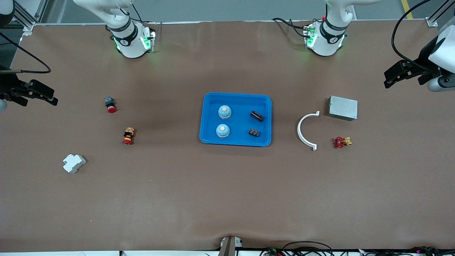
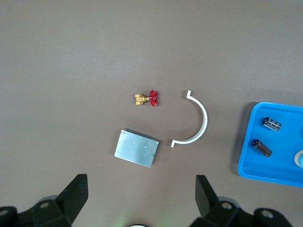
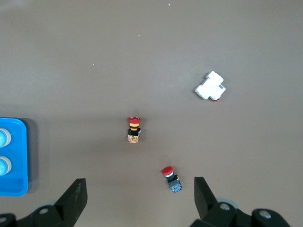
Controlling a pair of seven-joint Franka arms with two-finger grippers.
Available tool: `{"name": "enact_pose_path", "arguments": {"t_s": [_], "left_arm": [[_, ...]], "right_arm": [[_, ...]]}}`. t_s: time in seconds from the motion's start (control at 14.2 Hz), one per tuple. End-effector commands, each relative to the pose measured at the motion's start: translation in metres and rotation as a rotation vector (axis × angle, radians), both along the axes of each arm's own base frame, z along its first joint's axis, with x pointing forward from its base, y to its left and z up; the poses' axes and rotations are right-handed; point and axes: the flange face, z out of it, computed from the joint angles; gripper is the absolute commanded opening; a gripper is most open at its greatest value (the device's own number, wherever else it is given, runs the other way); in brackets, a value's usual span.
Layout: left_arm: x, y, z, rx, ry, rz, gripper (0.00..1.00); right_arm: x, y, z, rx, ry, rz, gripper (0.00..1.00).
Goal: Place electrolytic capacitor and blue bell in tray
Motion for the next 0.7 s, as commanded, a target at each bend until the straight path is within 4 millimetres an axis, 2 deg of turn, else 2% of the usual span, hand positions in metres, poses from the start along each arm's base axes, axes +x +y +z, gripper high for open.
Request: {"name": "enact_pose_path", "arguments": {"t_s": [0.0,0.35,0.63], "left_arm": [[-0.004,0.003,0.003,-0.016,-0.005,-0.011,1.0],[-0.004,0.004,0.009,-0.01,-0.018,-0.014,1.0],[-0.004,0.005,0.009,-0.007,-0.018,-0.015,1.0]], "right_arm": [[-0.009,0.0,0.005,0.019,-0.006,0.009,1.0],[-0.009,0.0,0.007,0.018,-0.01,0.009,1.0],[-0.008,0.0,0.02,0.015,-0.022,0.002,1.0]]}}
